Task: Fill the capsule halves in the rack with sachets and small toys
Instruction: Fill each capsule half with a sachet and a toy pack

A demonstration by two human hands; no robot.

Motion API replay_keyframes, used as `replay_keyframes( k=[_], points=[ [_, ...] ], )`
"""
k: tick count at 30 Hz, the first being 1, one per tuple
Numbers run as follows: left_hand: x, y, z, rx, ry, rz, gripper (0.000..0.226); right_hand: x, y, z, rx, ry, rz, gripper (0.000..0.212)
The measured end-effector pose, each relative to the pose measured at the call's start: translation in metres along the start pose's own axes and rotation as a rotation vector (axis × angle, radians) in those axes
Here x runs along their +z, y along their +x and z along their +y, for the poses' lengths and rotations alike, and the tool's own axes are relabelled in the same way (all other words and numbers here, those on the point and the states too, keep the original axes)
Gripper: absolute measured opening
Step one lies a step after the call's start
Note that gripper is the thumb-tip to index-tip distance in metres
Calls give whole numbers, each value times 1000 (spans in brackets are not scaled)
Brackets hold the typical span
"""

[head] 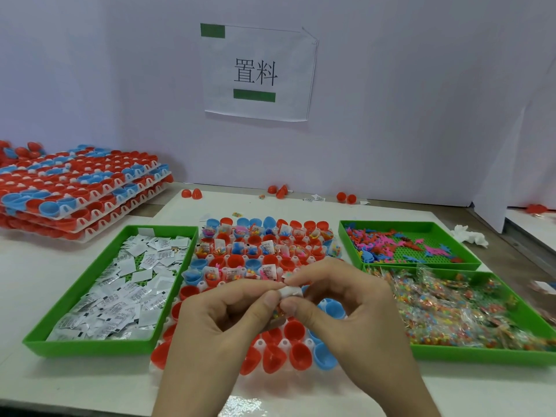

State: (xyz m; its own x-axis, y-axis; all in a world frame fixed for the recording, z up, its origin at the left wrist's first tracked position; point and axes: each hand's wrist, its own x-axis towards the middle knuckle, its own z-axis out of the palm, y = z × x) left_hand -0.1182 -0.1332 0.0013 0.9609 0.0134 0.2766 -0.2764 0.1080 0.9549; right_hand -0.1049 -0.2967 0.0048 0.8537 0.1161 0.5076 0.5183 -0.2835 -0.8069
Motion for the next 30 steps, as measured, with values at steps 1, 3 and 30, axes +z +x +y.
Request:
replay_keyframes(
  k=[1,3,30],
  points=[
    [0,0,0,-3,10,-2,20,0,0,0,-2,-3,-2,17],
    [-1,0,-1,-1,20,2,19,0,0,0,-14,-5,7,12],
    [-3,-1,-1,111,158,46,11,9,0,10,-18,14,-8,10]
  ],
)
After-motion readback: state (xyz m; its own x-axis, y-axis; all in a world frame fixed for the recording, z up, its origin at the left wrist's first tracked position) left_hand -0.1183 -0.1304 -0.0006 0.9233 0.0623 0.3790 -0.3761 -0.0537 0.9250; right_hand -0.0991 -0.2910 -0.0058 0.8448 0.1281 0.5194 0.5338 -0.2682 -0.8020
